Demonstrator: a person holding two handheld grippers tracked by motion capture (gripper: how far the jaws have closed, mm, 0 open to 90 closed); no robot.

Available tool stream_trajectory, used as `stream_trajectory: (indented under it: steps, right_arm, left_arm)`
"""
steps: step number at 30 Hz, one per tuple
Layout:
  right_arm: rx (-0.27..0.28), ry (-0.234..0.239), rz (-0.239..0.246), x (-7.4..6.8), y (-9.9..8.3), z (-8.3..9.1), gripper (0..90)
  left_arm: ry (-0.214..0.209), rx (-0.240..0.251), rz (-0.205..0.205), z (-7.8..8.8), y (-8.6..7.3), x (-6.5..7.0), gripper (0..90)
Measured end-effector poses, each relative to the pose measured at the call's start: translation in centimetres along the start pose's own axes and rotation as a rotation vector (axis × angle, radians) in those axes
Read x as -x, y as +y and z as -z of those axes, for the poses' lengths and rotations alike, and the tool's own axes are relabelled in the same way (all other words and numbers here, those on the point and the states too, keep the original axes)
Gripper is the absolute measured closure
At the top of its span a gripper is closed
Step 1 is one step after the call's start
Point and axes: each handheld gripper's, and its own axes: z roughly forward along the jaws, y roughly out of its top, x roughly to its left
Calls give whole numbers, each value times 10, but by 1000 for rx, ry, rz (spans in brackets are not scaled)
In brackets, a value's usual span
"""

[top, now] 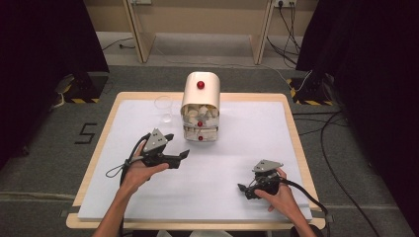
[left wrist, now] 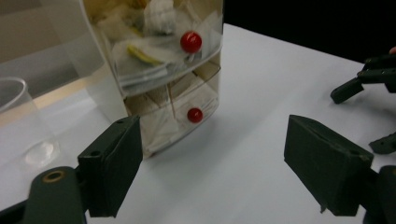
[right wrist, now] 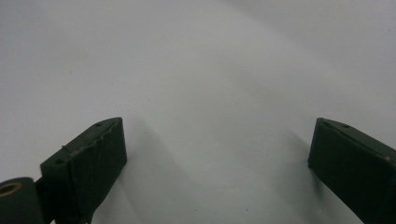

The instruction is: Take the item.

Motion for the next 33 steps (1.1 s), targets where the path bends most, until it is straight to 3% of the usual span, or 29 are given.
stream_trajectory:
  steps: [5,19,33]
  right_arm:
    - [0,0,0,0,0,0,48]
    - [0,2,0,0,0,0,46]
    - [0,3,3,0,0,0,42]
  left_arm:
    - [-15,5,-31,-9,21,1,197]
    - [-15,18,-58,-22,43,1,195]
    - [-12,-12,-76,-44,64,-6,199]
